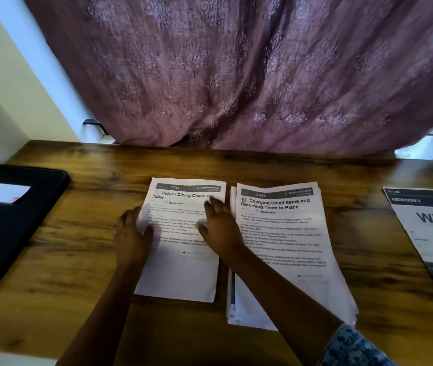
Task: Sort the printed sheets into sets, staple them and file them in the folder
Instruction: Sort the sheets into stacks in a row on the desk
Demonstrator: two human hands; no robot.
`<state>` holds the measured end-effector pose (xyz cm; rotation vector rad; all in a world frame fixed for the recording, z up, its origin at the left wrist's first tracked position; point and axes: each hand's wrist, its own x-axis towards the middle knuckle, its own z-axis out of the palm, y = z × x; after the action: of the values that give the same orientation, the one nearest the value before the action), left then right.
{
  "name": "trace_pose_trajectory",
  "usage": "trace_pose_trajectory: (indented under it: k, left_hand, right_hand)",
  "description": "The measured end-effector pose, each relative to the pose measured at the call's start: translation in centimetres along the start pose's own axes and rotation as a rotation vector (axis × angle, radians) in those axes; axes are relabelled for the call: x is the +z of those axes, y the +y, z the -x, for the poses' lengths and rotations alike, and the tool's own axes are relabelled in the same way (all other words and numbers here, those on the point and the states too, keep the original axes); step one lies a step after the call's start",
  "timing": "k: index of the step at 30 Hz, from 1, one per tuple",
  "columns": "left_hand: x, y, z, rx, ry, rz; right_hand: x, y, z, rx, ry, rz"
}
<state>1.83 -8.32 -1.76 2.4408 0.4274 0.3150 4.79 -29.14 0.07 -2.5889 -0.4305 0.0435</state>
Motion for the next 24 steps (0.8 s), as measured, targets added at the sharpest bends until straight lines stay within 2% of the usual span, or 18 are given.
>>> trace_pose_trajectory:
  k: [3, 5, 8, 11, 13, 15, 18, 24]
  left_hand:
    - [0.8, 3.6, 1.8, 0.064, 0.021, -0.011]
    - [2.1, 7.0, 3.5, 0.181, -0.039, 0.03]
    - [4.7, 11.7, 5.7, 0.301, -0.159, 0.07]
    - [7.0, 14.3, 6.8, 0.315, -0.264, 0.072]
    - [8.1, 14.9, 7.0, 0.258, -0.316, 0.086]
    - [8.9, 15.0, 7.2, 0.228, -0.34, 0.093]
    - [9.7, 14.7, 7.4, 0.243, -0.36, 0.065]
    - [10.2, 14.2, 8.0, 0.257, -0.378, 0.02]
  right_hand:
    - [-3.3, 1.0, 2.1, -0.079, 0.268, -0.105]
    - [-5.4, 3.1, 3.7, 0.04, 0.409, -0.107]
    - [-7.9, 7.7, 5.8, 0.326, 0.508, -0.128]
    - [-9.4, 12.0, 7.6, 0.572, 0.525, -0.245]
    - [-9.7, 13.8, 8.5, 0.661, 0.487, -0.251]
    - [-9.8, 15.0, 9.1, 0.696, 0.459, -0.244]
    - [-10.2, 15.4, 9.5, 0.767, 0.428, -0.4]
    - [-10.2, 16.2, 9.7, 0.767, 0.452, -0.427]
